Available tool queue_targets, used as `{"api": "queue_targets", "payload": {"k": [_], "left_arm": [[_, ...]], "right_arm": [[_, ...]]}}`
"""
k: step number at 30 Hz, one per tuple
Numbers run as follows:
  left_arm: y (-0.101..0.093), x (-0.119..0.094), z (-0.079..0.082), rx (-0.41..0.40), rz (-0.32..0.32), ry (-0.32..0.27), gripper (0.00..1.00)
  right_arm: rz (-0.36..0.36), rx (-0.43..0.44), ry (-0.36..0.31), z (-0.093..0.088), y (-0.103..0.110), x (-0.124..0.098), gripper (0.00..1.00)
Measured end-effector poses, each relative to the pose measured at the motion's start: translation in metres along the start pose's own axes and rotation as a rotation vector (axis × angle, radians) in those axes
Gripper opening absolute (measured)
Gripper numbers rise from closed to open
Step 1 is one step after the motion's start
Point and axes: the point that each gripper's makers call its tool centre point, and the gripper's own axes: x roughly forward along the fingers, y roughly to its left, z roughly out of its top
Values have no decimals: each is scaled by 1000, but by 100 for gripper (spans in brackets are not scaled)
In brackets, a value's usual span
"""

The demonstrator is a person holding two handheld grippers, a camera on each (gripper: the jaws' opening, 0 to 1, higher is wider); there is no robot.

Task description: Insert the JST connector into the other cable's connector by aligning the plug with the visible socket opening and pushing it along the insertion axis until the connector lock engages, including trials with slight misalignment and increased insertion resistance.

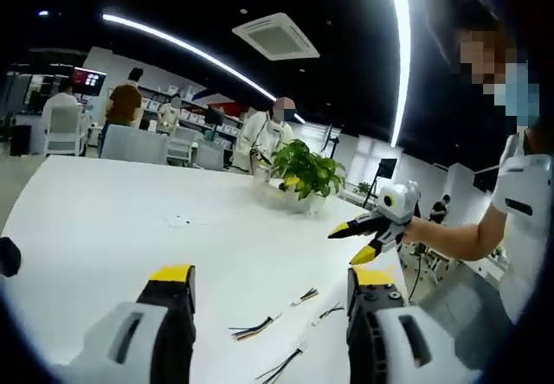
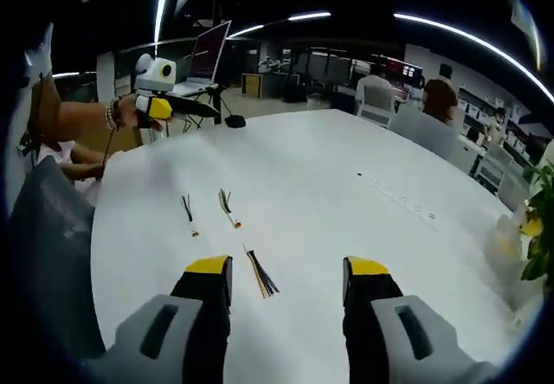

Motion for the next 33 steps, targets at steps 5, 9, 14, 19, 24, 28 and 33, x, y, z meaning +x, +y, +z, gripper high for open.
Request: {"api": "queue_targets", "payload": {"k": [5,9,14,19,24,28,33], "left_arm": [[2,5,-7,24,-9,32,68],[4,8,-14,48,-13,55,63],[4,15,-20,88,-30,78,59],[6,24,-24,109,-58,77,58],[9,33,-36,149,-78,117,55],[12,38,-48,197,-85,171,51],[10,46,-57,262,-112,184,46]], "right_arm": [[30,-37,7,0,2,10,48],[52,-64,12,0,4,16,48],[86,-91,10,1,8,22,46],[110,-126,26,-2,10,31,47],[139,-149,41,-6,14,42,47],[178,-172,47,-9,17,49,47],[204,-186,55,-13,22,54,47]]}}
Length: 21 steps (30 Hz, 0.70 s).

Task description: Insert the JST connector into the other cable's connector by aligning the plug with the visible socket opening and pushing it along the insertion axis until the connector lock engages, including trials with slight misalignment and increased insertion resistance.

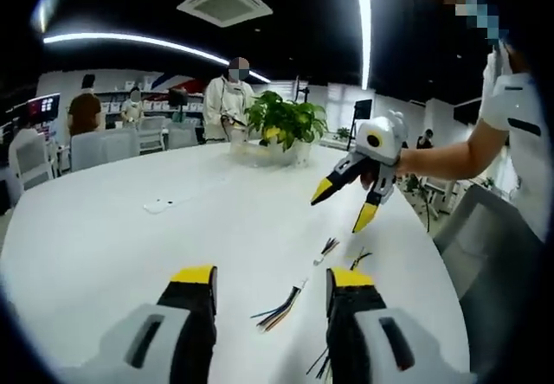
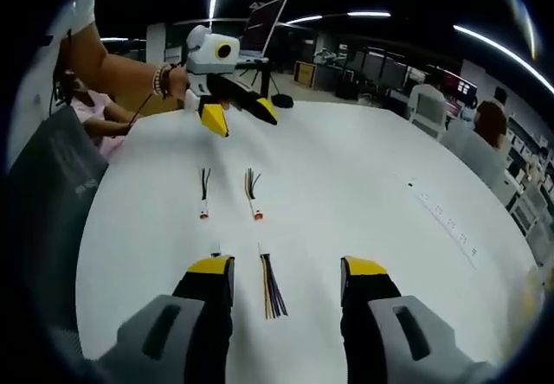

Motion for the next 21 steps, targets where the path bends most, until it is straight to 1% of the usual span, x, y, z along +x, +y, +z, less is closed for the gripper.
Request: {"api": "queue_targets", "payload": {"k": [2,3,4,6,10,12,15,18,21], "left_arm": [[-3,4,-2,19,-14,4,45],[-4,6,-4,26,-14,14,45],[-4,9,-8,53,-14,32,44],[-8,13,-13,78,-26,50,41],[-13,20,-18,68,-43,58,37],[-16,24,-22,65,-62,62,36],[-20,29,-27,78,-82,85,31],[-20,31,-27,101,-74,88,28],[-22,34,-28,100,-86,84,26]], "right_arm": [[12,0,-1,0,1,2,46],[15,-5,1,-1,1,3,46],[17,-9,3,-1,2,4,45],[24,-11,6,-2,2,6,45],[38,-14,17,-5,4,10,44],[43,-13,26,-7,4,13,44],[45,-19,35,-8,4,17,43],[53,-16,25,-6,6,19,40],[61,-23,22,-4,8,24,37]]}}
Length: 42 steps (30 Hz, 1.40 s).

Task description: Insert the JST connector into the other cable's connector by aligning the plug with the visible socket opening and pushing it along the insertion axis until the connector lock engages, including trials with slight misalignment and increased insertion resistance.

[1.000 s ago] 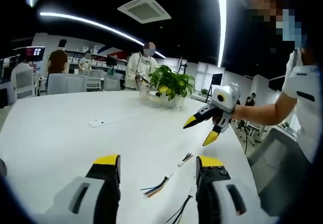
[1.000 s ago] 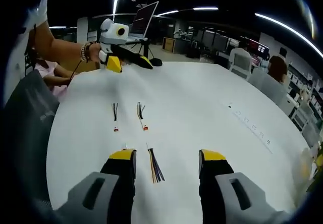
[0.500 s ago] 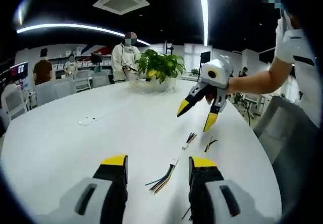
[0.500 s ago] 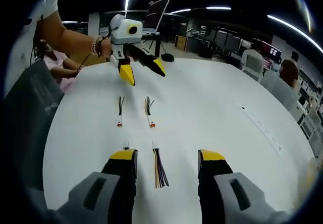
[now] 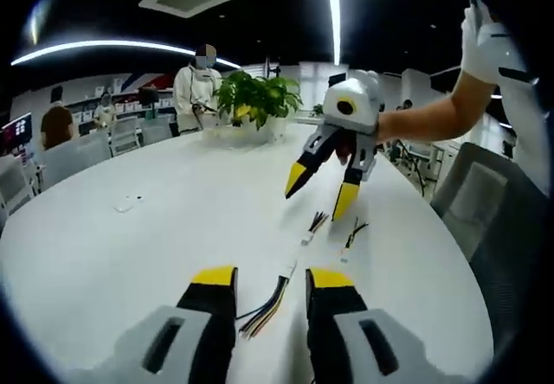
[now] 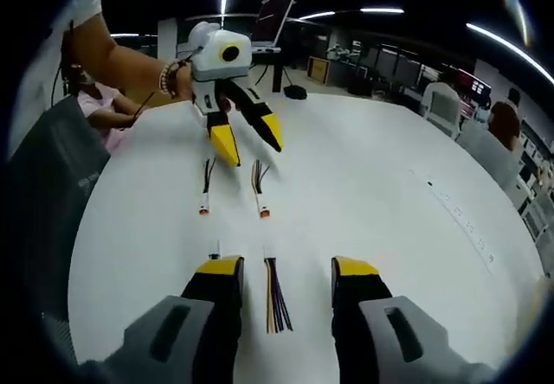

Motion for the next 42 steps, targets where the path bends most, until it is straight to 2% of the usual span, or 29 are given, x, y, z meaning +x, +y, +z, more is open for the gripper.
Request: {"api": "queue_targets", "payload": {"k": [5,14,24,29,35,42], "left_arm": [[-3,6,-9,-2,-11,25,23],[-5,20,-13,1,-24,22,16],[-13,30,-27,16,-51,68,12],[-18,33,-26,33,-59,75,8],[-21,35,-23,24,-60,72,6],[-20,33,-23,19,-54,78,3]], "right_arm": [[21,-4,-2,1,5,8,34],[59,-19,1,-3,12,20,23],[75,-13,14,-9,16,27,15],[73,-12,15,-13,15,26,10],[79,15,-1,-13,14,24,6],[86,6,6,-15,16,24,5]]}}
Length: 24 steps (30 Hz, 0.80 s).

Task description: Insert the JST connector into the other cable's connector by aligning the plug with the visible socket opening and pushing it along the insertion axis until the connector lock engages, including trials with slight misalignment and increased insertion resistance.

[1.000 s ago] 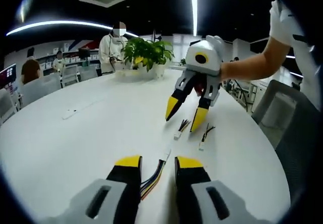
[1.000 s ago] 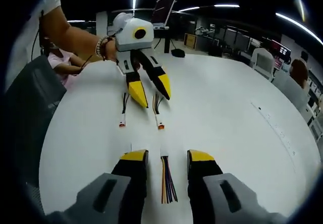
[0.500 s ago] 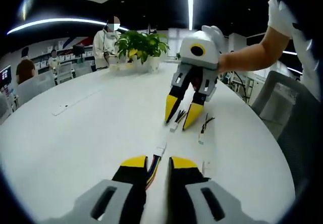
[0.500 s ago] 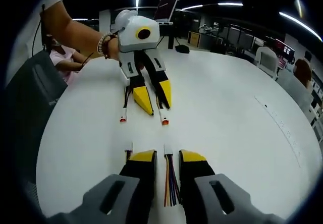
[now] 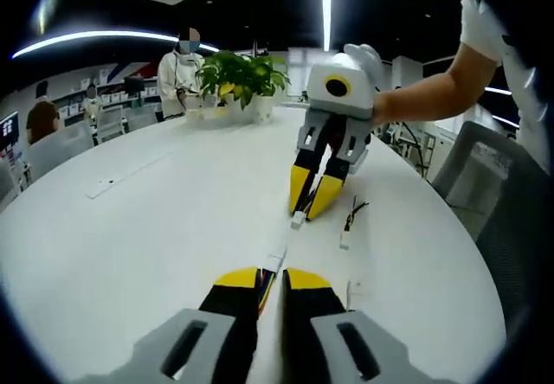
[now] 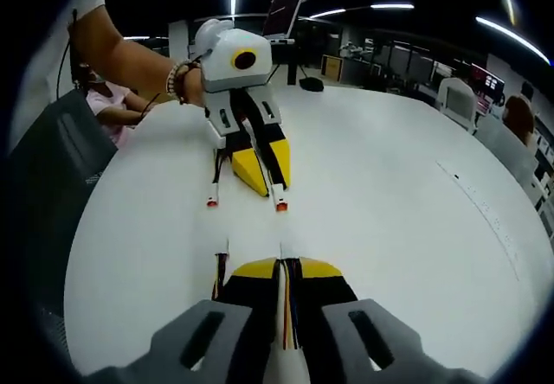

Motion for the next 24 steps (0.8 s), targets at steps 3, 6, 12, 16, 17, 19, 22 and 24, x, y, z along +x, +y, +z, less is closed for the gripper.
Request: {"api": "queue_targets", "payload": {"k": [3,6,12,16,17,19,22,24], "left_arm": [[-1,-1,1,-7,-1,-2,1],[-2,-2,1,-7,-3,2,1],[-8,-5,8,17,-13,5,1],[-11,-10,14,36,-3,14,1],[-11,-10,16,39,-4,15,1],[-12,-12,18,53,-1,22,1],[-17,-14,23,62,-1,24,1],[-19,-14,24,64,-4,23,1]], "right_arm": [[2,3,-15,4,0,-2,5],[8,-14,-8,6,2,-3,4],[4,-42,-17,15,5,-8,4],[-1,-54,-24,23,6,-10,4],[-2,-56,-26,25,7,-10,4],[0,-64,-36,31,8,-11,4],[2,-73,-36,35,11,-10,4],[4,-83,-36,38,13,-10,4]]}}
